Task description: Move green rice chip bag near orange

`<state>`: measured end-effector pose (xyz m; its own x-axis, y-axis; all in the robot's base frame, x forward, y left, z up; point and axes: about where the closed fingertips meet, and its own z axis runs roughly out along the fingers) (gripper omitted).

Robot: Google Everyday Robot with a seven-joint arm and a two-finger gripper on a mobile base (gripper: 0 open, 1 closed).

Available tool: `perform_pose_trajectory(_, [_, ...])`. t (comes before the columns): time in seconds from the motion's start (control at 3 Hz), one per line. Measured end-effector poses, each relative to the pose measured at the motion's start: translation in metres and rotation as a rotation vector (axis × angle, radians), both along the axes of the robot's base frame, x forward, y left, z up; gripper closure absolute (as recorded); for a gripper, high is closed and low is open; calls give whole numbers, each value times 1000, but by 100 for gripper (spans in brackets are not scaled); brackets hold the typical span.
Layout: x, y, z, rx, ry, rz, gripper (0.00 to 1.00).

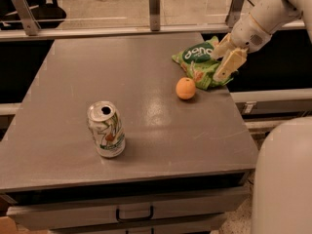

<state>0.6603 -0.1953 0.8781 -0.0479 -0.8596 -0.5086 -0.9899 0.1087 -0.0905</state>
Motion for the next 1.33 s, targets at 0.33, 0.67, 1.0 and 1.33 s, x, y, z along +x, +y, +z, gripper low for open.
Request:
perform_pose_trajectory(0.33, [-5, 2, 0, -6, 9, 4, 0])
perform_pose_trajectory(0.67, [-1, -2, 15, 13, -37, -42, 0])
perform_pose_trajectory(1.0, [-3, -20, 62, 49, -172, -148, 0])
perform_pose_trajectory(1.33, [-33, -42, 135, 84, -369, -255, 0])
